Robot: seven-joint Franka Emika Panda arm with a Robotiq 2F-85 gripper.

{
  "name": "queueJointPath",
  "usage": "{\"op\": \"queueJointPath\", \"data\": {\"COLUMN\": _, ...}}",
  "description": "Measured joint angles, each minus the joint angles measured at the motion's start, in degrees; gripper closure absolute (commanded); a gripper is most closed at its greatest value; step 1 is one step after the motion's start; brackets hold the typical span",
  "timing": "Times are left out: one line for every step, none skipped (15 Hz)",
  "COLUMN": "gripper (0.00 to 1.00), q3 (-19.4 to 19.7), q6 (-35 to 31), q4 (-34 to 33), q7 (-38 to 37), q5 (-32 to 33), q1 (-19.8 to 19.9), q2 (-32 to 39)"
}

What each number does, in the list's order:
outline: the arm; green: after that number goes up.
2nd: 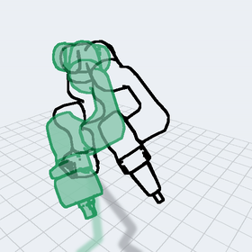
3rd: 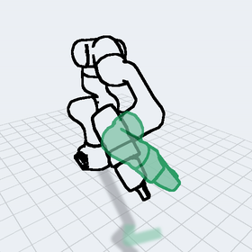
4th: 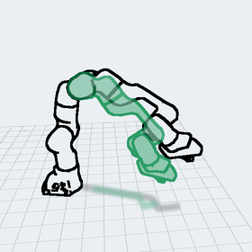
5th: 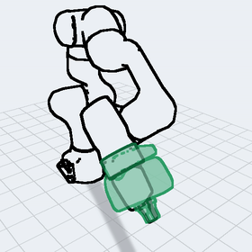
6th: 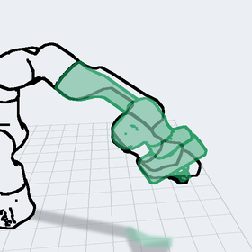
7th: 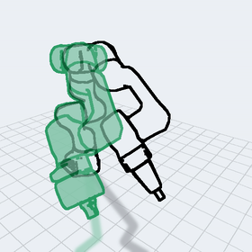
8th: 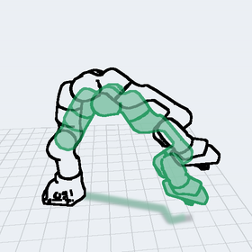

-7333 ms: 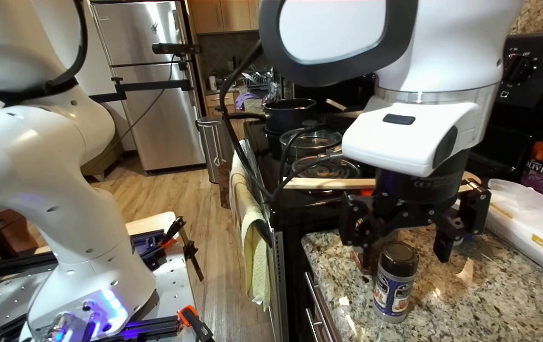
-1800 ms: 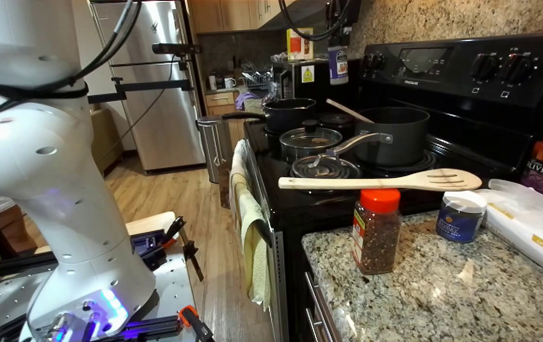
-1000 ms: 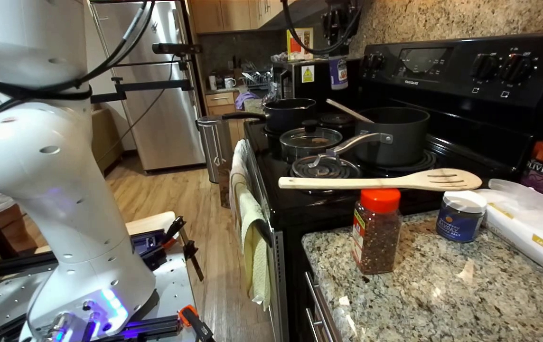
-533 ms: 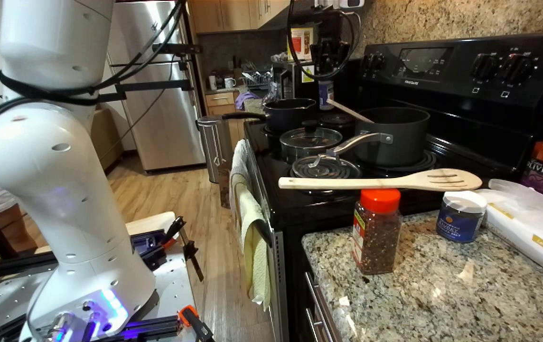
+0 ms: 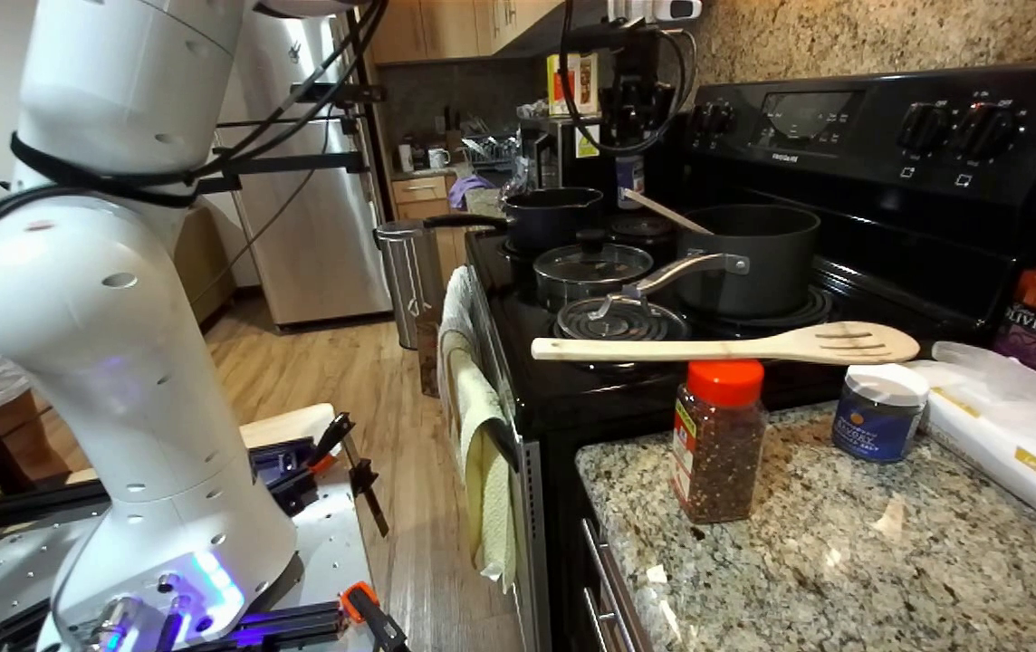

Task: Remove the seasoning shaker from the far right of the countertop and put it on the left side of the stove

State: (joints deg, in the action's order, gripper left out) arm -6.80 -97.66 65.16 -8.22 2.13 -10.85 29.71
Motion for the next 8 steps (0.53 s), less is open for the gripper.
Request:
{"op": "queueJointPath", "data": {"gripper": 0.76, "q3": 0.0, "q6": 0.0, "q4": 0.0, "q7": 0.0, "q5": 0.0, "q1": 0.0, "q2": 0.1}}
{"op": "queueJointPath", "data": {"gripper": 0.76, "q3": 0.0, "q6": -0.1, "q4": -0.2, "q7": 0.0, "q5": 0.0, "q1": 0.0, "q2": 0.5}}
{"op": "queueJointPath", "data": {"gripper": 0.76, "q3": 0.0, "q6": -0.4, "q4": -0.6, "q7": 0.0, "q5": 0.0, "q1": 0.0, "q2": 1.1}}
{"op": "queueJointPath", "data": {"gripper": 0.76, "q3": 0.0, "q6": -0.7, "q4": -1.4, "q7": 0.2, "q5": 0.0, "q1": 0.0, "q2": 2.0}}
{"op": "queueJointPath", "data": {"gripper": 0.76, "q3": 0.0, "q6": -1.1, "q4": -2.4, "q7": 0.8, "q5": 0.0, "q1": 0.0, "q2": 3.1}}
{"op": "queueJointPath", "data": {"gripper": 0.76, "q3": 0.0, "q6": -1.2, "q4": -3.6, "q7": 1.4, "q5": 0.0, "q1": 0.0, "q2": 4.3}}
{"op": "queueJointPath", "data": {"gripper": 0.76, "q3": 0.1, "q6": -1.2, "q4": -4.9, "q7": 2.1, "q5": 0.0, "q1": 0.0, "q2": 5.6}}
{"op": "queueJointPath", "data": {"gripper": 0.76, "q3": 0.1, "q6": -1.0, "q4": -6.4, "q7": 2.8, "q5": 0.0, "q1": 0.0, "q2": 6.9}}
